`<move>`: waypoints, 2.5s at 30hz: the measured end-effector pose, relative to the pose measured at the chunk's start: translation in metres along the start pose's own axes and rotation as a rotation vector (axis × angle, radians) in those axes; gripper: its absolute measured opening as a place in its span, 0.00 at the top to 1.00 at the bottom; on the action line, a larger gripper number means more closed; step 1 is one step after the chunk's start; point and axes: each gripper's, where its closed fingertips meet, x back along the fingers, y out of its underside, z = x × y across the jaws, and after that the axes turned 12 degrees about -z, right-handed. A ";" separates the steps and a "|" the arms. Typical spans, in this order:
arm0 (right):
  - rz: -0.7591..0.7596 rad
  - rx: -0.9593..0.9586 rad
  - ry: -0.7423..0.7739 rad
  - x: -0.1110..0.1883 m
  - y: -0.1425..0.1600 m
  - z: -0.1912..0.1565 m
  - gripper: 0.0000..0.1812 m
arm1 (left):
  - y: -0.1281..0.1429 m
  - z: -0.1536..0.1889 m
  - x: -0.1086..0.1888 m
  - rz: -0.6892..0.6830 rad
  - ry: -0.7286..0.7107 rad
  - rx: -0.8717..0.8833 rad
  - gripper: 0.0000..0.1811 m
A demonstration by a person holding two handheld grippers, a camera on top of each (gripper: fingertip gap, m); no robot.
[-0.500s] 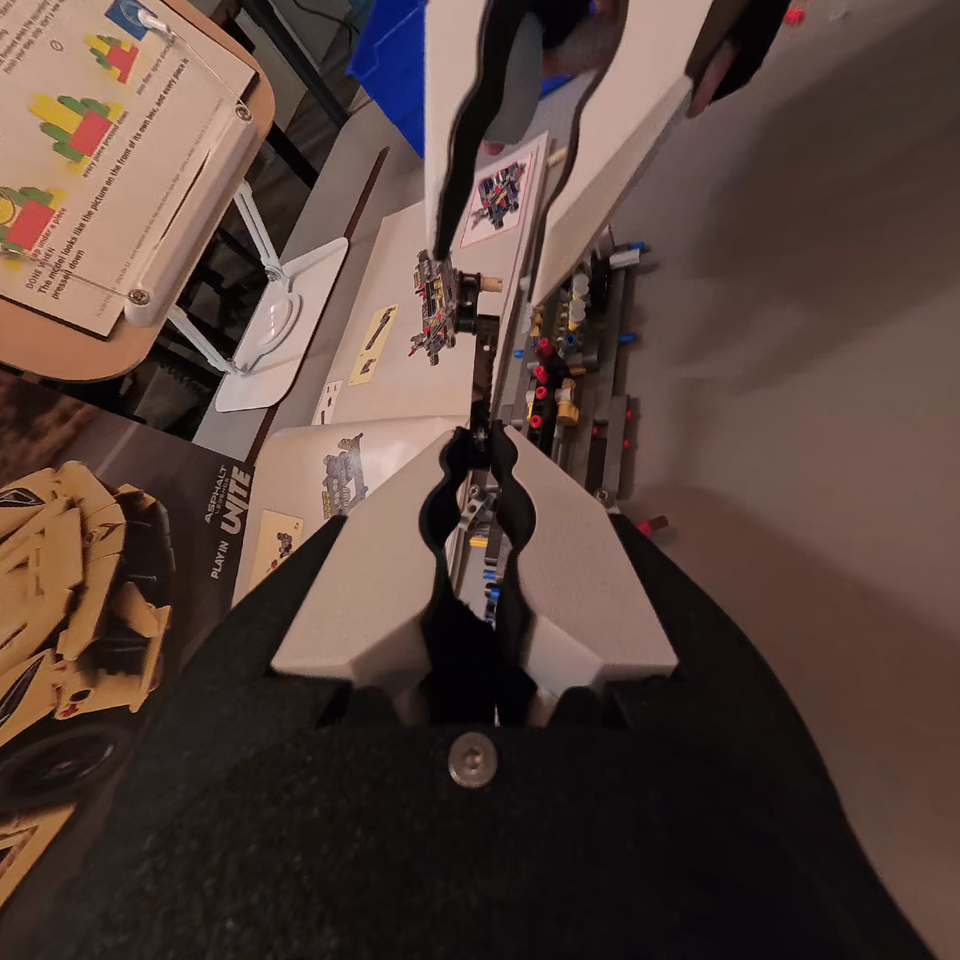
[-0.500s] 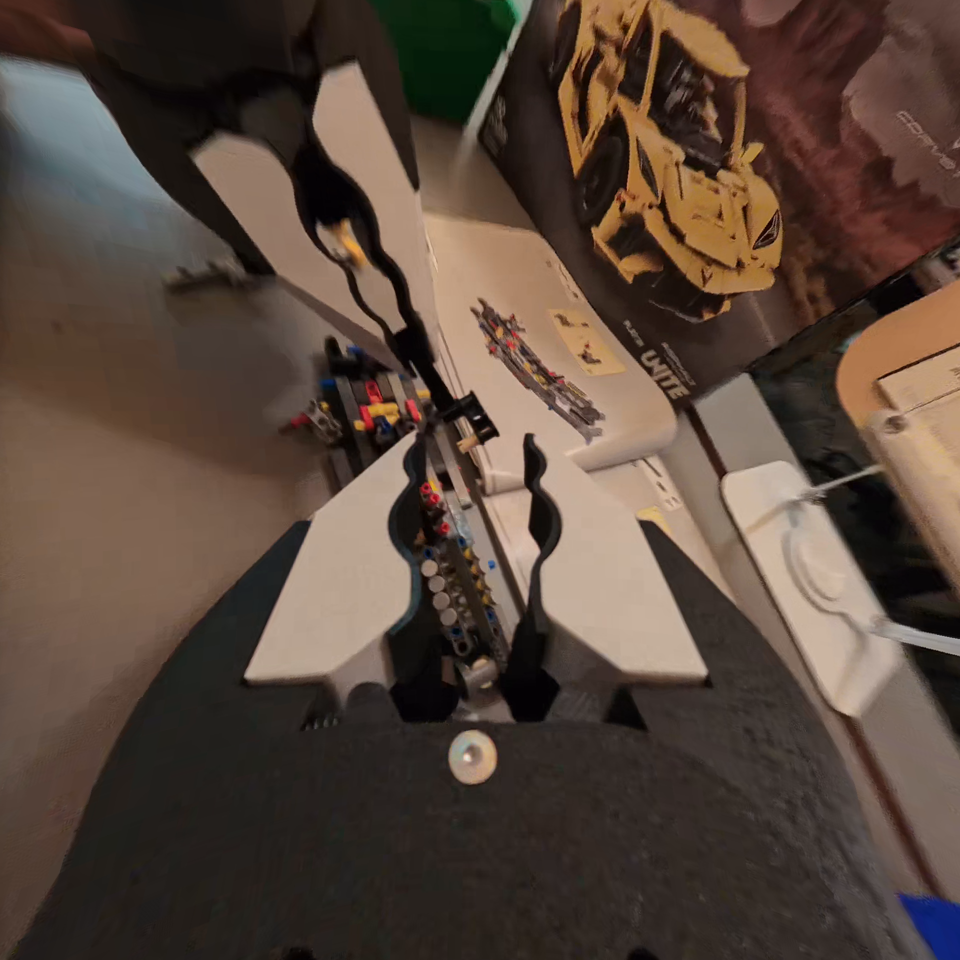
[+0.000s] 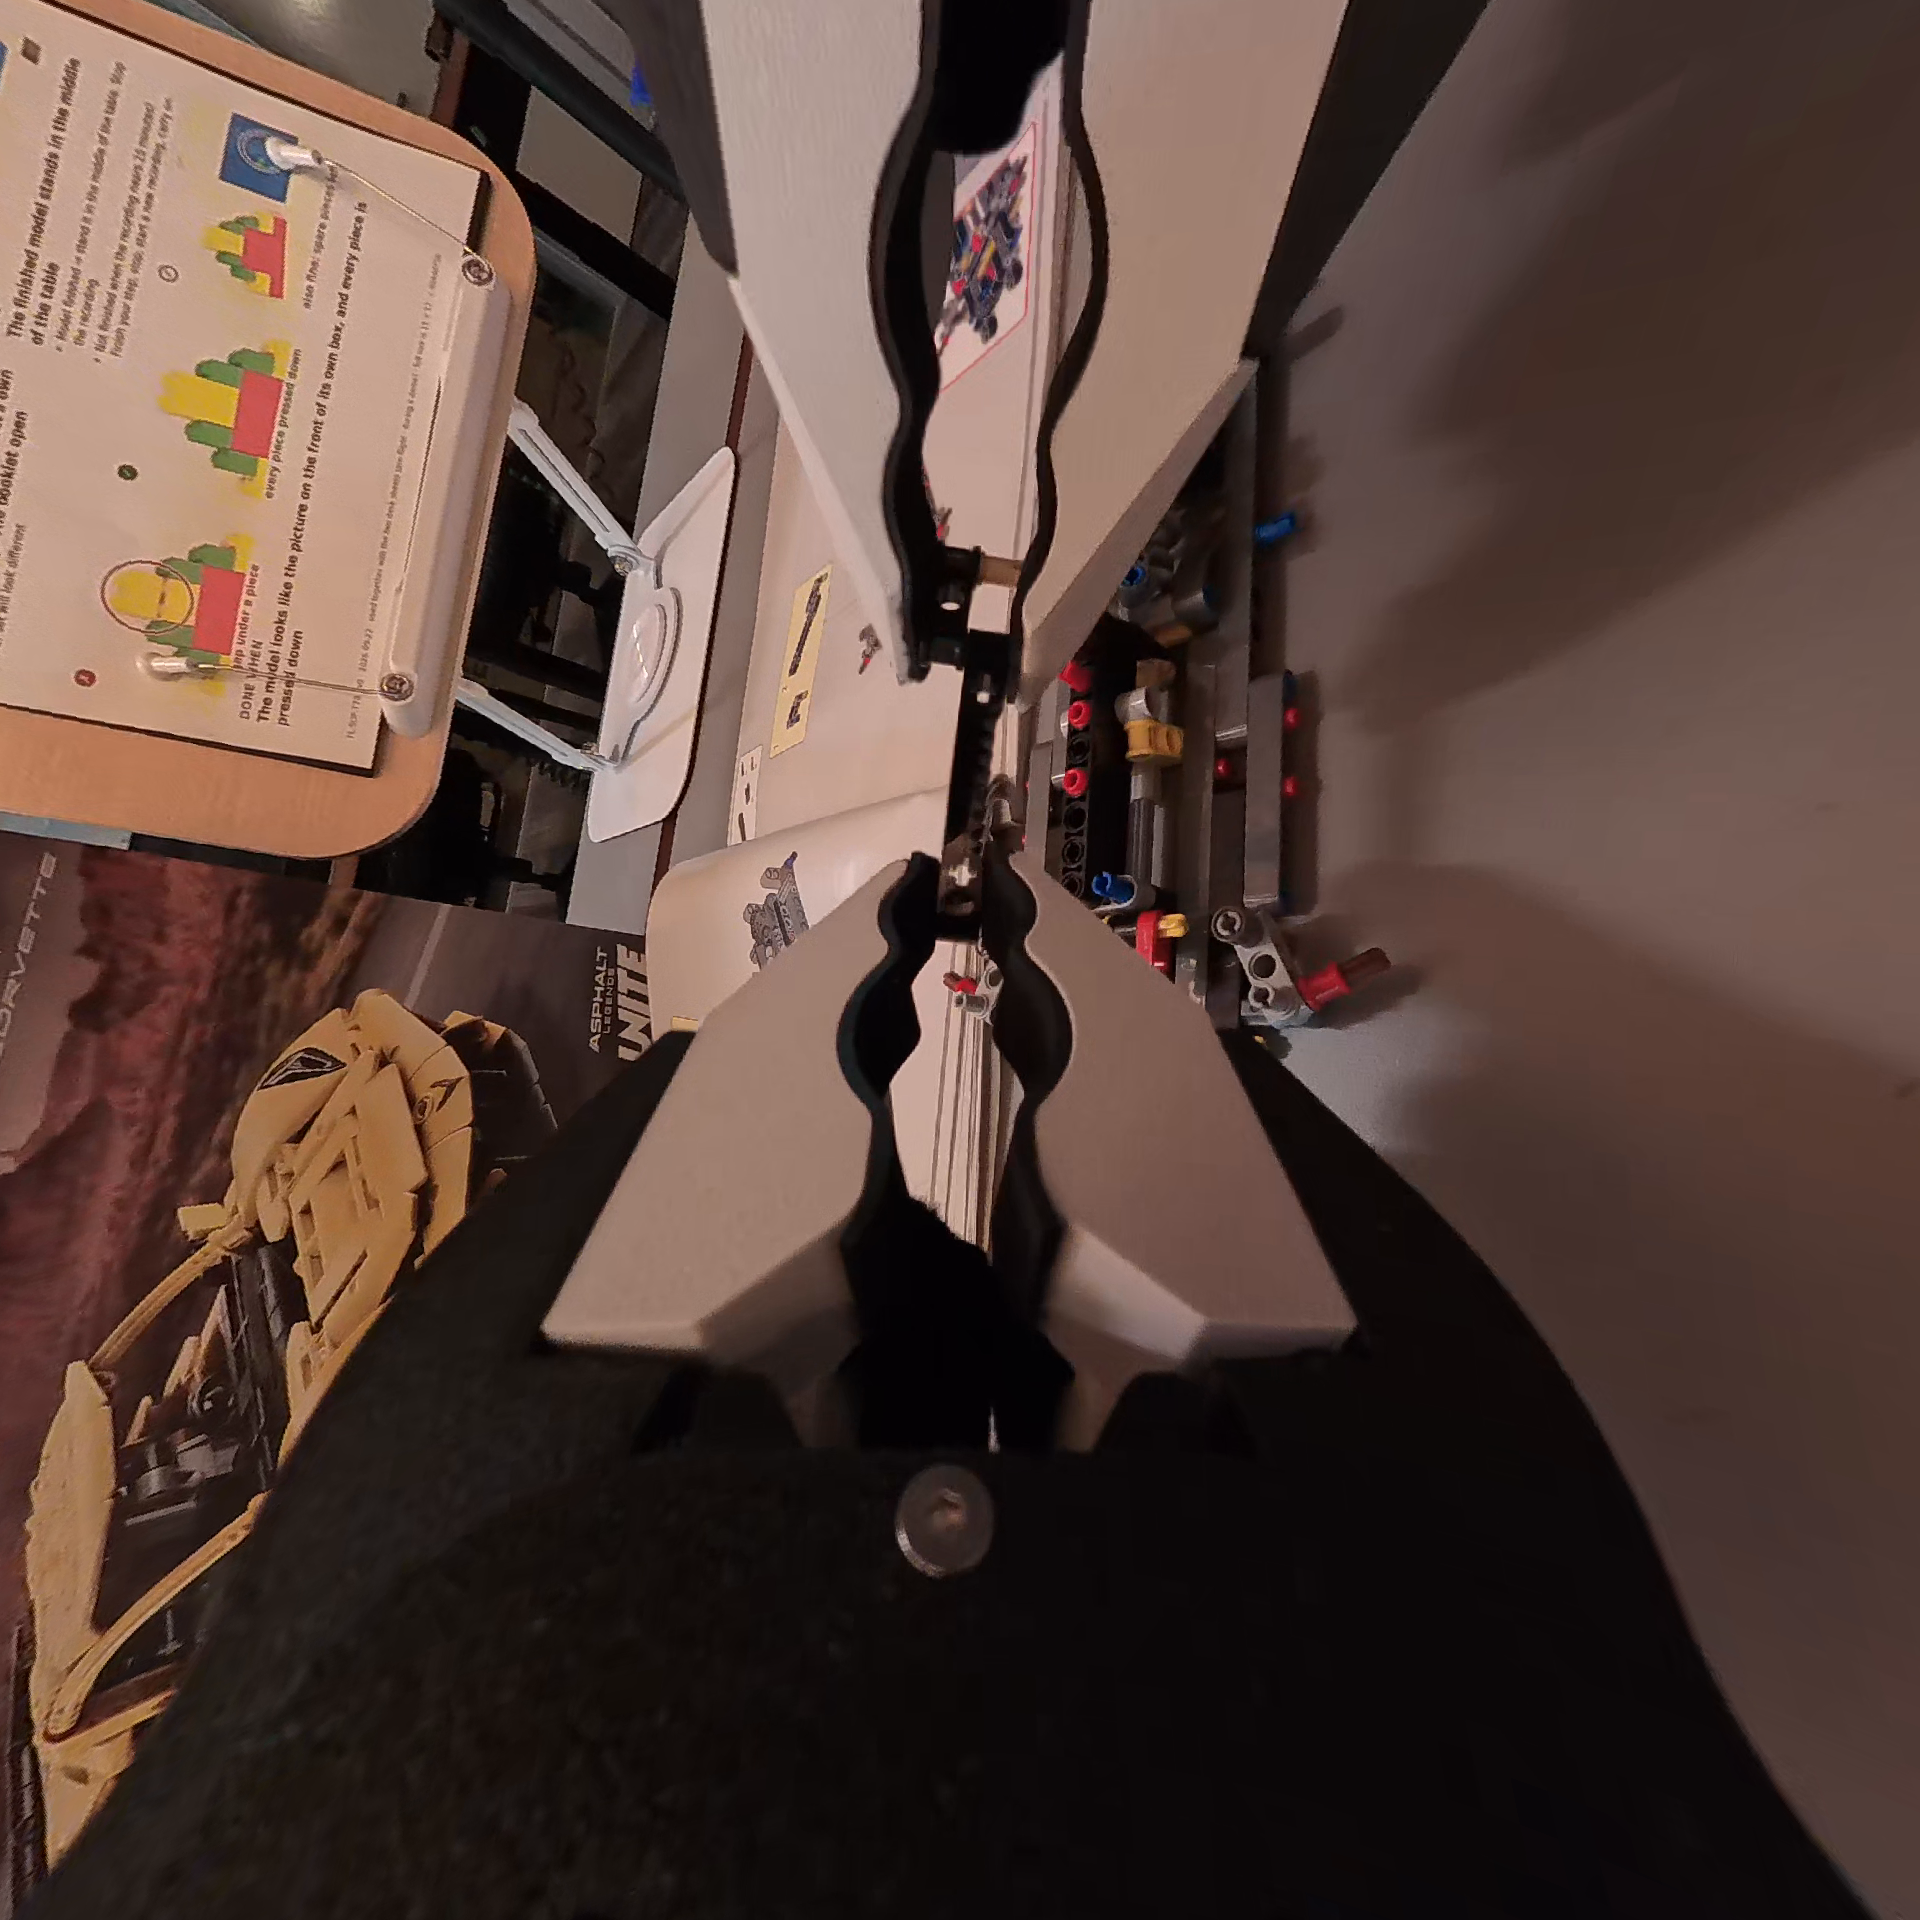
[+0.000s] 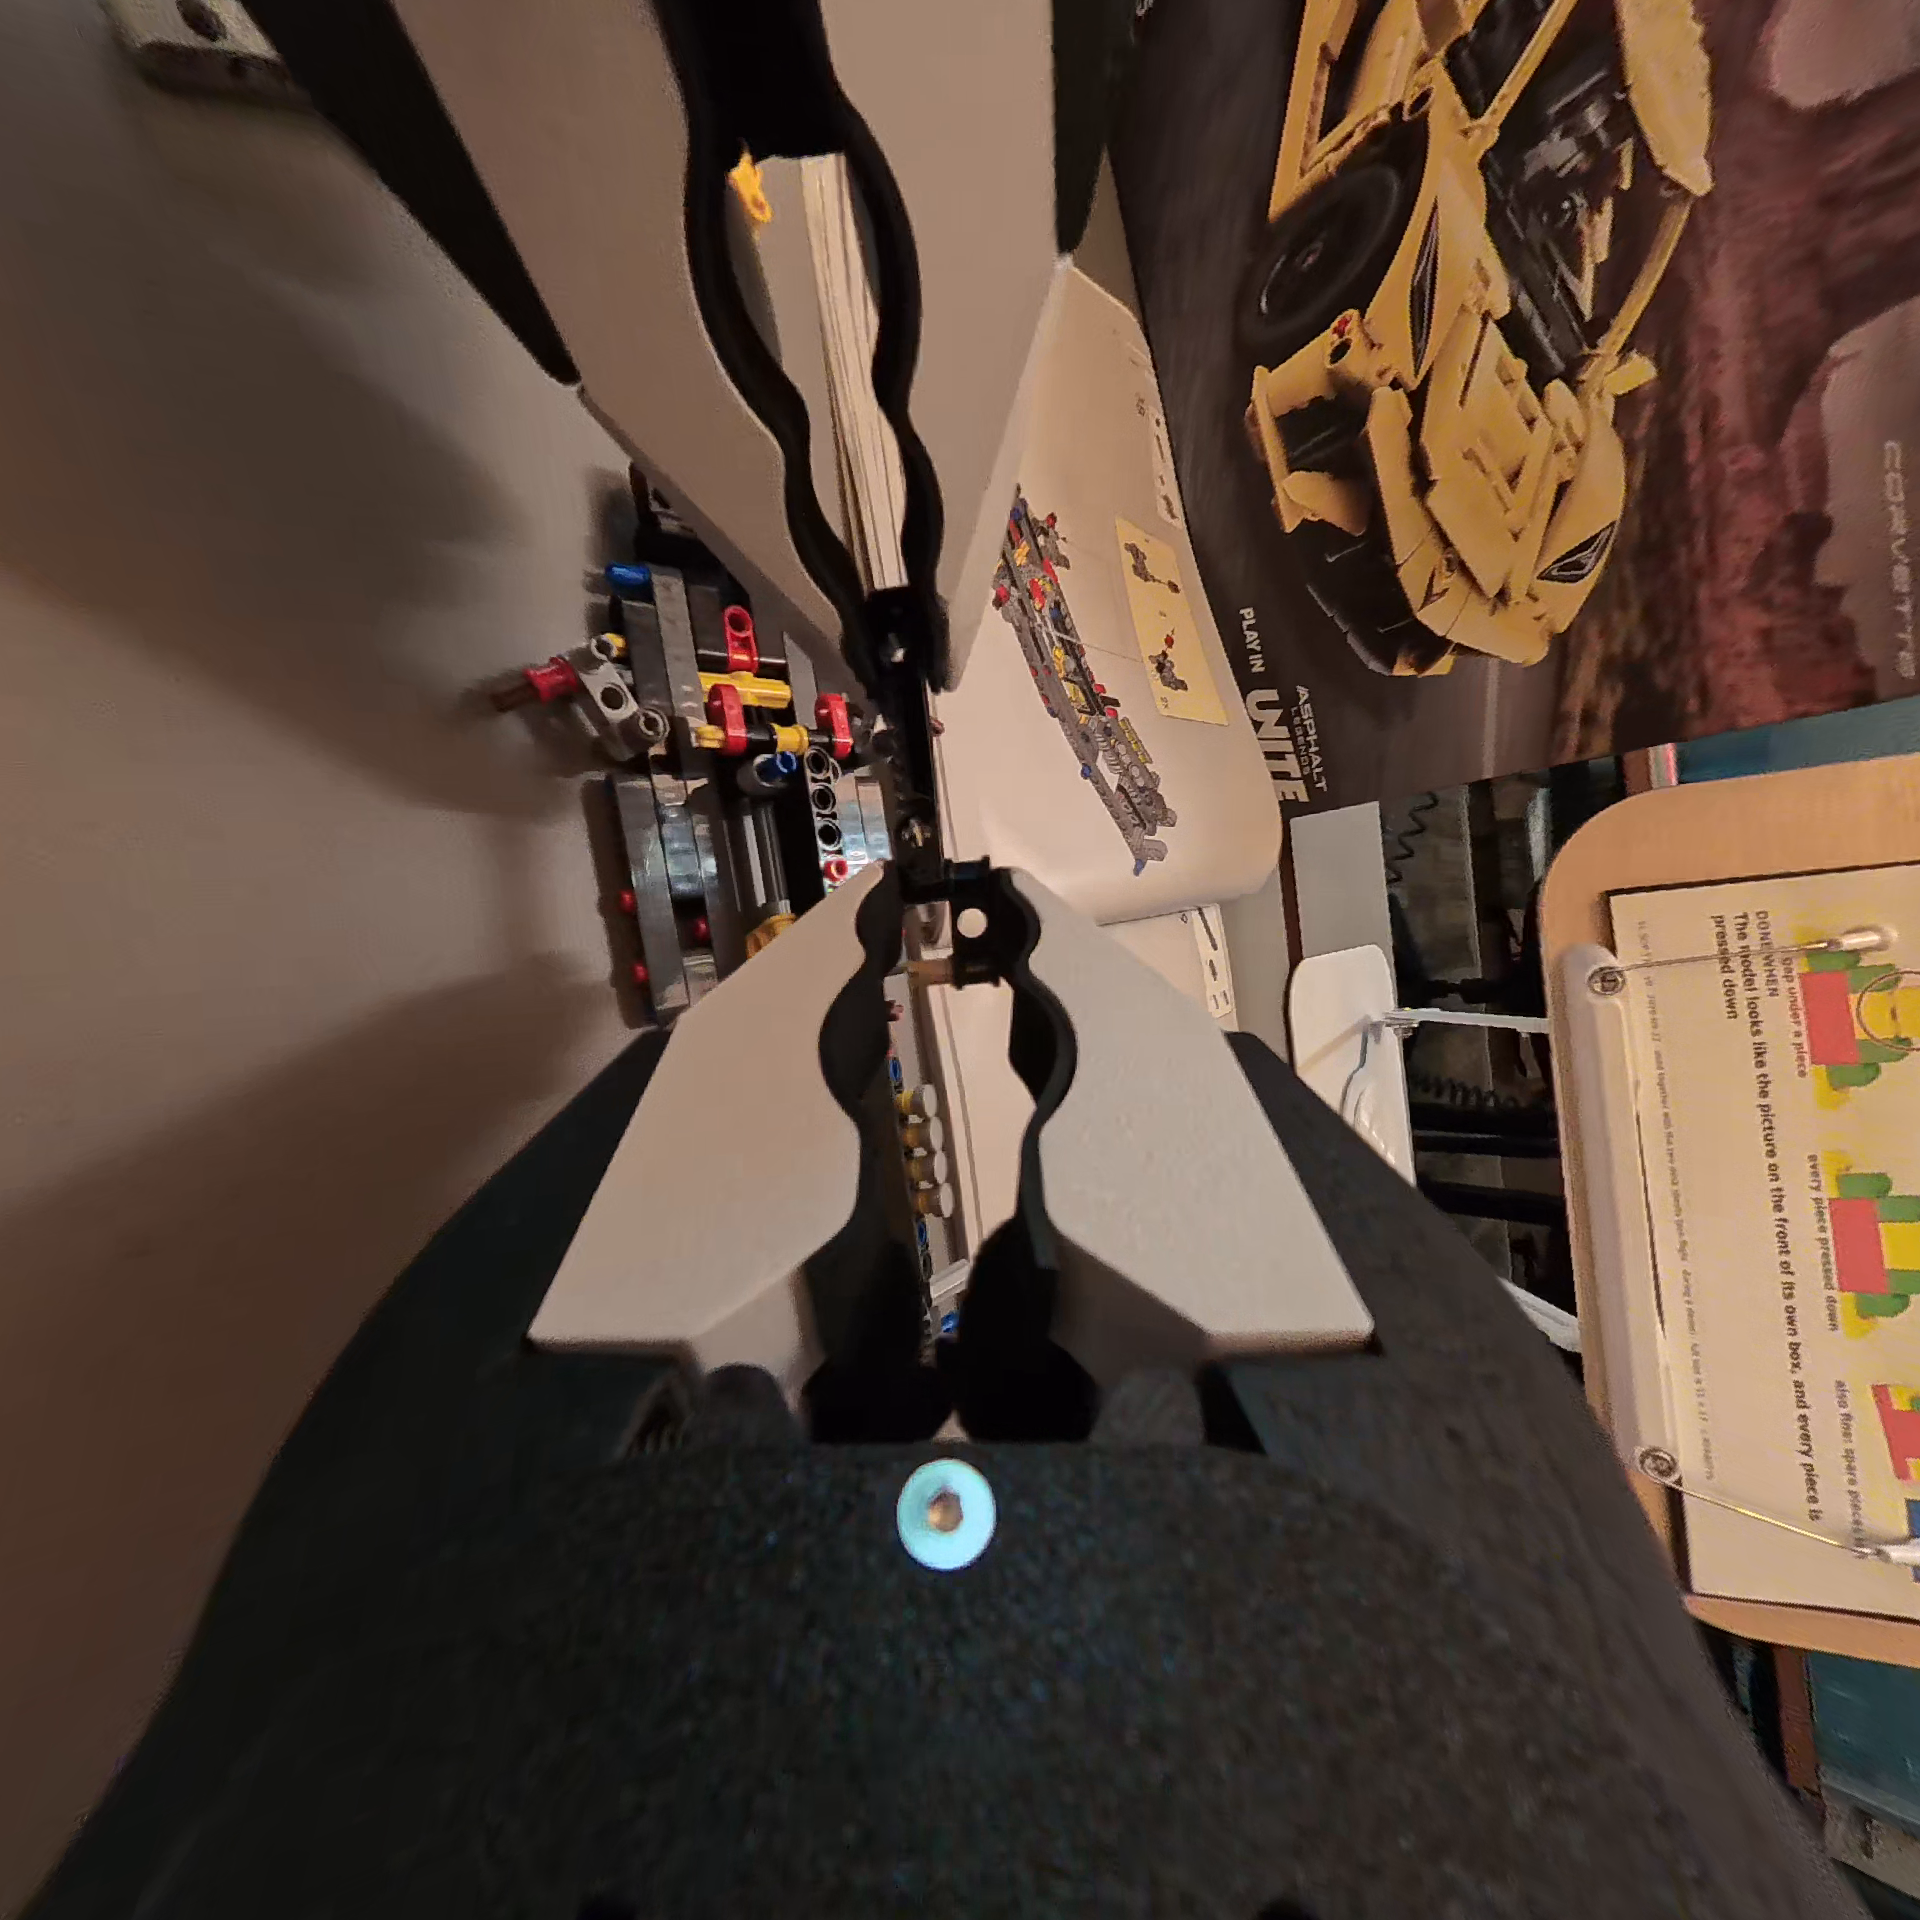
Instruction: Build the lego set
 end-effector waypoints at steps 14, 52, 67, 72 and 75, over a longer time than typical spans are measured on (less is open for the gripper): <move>0.305 -0.572 -0.046 0.044 0.008 0.029 0.85 | 0.015 -0.018 0.000 -0.015 -0.051 0.102 0.96; 0.215 -1.370 -0.210 0.012 0.141 0.045 0.94 | 0.061 -0.056 -0.013 -0.122 -0.171 0.307 0.96; 0.230 -1.361 -0.189 0.014 0.139 0.049 0.98 | 0.038 -0.066 0.008 -0.020 -0.236 0.250 0.96; 0.224 -1.351 -0.183 0.014 0.139 0.049 0.98 | 0.036 -0.064 0.007 -0.015 -0.239 0.234 0.96; 0.221 -1.346 -0.185 0.014 0.138 0.049 0.98 | 0.036 -0.064 0.007 -0.015 -0.241 0.235 0.96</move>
